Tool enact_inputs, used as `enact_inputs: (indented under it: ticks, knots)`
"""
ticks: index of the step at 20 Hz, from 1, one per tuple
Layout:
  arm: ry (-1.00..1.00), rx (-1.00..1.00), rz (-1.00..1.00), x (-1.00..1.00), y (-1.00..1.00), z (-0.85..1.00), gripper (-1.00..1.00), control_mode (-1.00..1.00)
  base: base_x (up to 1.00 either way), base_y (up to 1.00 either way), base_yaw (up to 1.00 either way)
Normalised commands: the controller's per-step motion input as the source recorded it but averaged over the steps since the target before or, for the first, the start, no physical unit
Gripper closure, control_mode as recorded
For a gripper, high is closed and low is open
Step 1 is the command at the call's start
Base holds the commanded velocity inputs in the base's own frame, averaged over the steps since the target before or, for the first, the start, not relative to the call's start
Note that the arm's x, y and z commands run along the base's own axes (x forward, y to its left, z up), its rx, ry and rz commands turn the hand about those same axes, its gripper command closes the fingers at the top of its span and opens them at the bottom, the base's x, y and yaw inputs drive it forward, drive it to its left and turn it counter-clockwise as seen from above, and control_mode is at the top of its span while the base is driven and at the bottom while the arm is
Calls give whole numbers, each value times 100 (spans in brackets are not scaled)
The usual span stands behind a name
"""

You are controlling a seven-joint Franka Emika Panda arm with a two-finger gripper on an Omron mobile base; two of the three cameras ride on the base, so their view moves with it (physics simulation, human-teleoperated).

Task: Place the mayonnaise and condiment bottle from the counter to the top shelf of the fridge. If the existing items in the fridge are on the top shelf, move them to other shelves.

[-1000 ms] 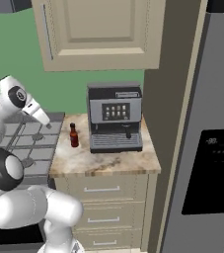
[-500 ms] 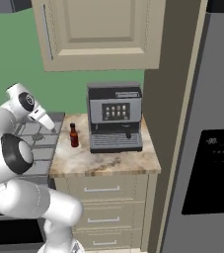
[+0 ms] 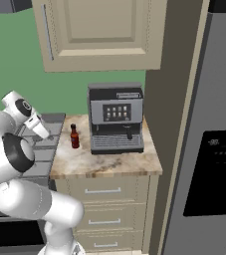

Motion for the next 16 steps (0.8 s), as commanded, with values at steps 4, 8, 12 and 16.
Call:
enact_inputs:
  ticks: [4, 8, 12, 16]
  knots:
    - [-18, -1, -30, -32, 0, 0, -100, -100, 0, 0, 0]
    - [-16, -10, -19, 5, 0, -14, -100, -100, 0, 0, 0]
    - [-16, -11, -13, 27, 0, -18, -100, -100, 0, 0, 0]
    - [-17, -9, -9, 29, 0, -13, -100, -100, 0, 0, 0]
